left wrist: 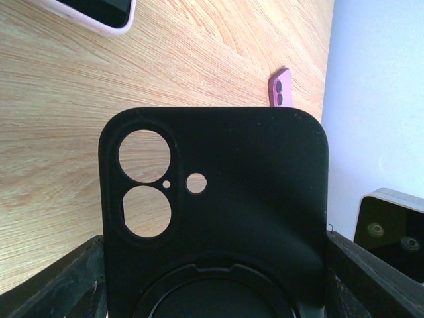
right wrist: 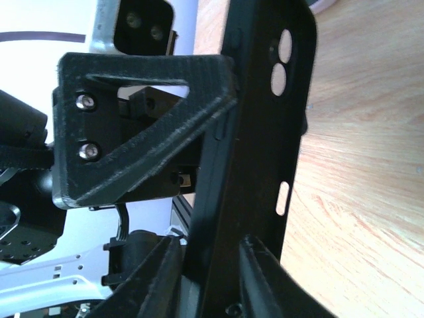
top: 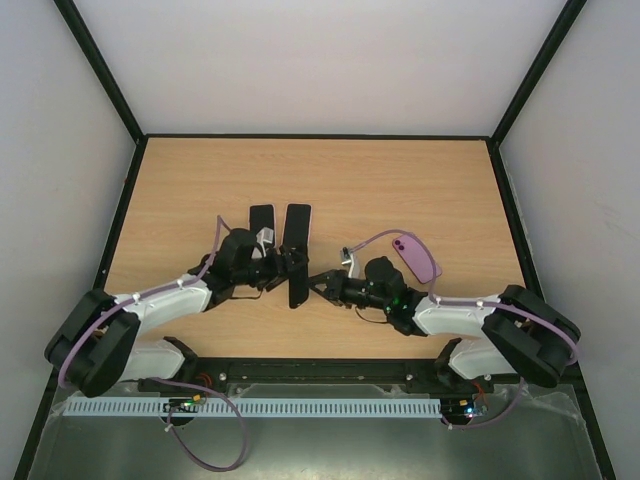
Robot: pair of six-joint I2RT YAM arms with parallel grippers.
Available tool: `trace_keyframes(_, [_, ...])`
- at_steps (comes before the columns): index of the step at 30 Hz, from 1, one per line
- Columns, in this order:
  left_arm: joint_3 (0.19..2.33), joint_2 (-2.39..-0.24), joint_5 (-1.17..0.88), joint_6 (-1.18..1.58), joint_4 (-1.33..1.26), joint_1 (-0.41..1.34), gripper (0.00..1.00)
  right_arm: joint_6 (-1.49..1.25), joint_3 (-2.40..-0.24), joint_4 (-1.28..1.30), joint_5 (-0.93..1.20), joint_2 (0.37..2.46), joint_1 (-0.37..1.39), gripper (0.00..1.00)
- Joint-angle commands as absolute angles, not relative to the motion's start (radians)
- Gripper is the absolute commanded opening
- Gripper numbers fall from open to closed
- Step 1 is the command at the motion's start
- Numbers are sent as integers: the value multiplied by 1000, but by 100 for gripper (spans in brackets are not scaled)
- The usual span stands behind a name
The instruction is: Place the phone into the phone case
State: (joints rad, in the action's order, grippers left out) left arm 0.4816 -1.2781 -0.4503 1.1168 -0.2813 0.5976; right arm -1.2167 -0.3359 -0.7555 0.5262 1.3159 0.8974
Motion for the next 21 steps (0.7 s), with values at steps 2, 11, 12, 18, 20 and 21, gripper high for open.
trace_keyframes(2, [465, -1292, -472, 1154, -364, 610, 70, -1242, -340, -857, 531, 1315, 902, 20])
trace_keyframes(11, [432, -1278, -496, 1201, -457, 615, 74, -1273, -305, -919, 535, 1317, 902, 2])
trace_keyframes(12, [430, -1272, -493, 1200, -454, 615, 75, -1272, -304, -916, 532, 1314, 903, 2])
trace_keyframes(18, [440, -1226, -454, 1166, -369, 614, 95, -1206, -319, -729, 476, 1251, 903, 2])
trace_keyframes(20, [451, -1205, -430, 1145, -321, 615, 100, -1163, -320, -634, 438, 1214, 902, 2])
trace_keyframes(21, [460, -1194, -416, 1132, -290, 613, 100, -1144, -320, -589, 417, 1192, 902, 2])
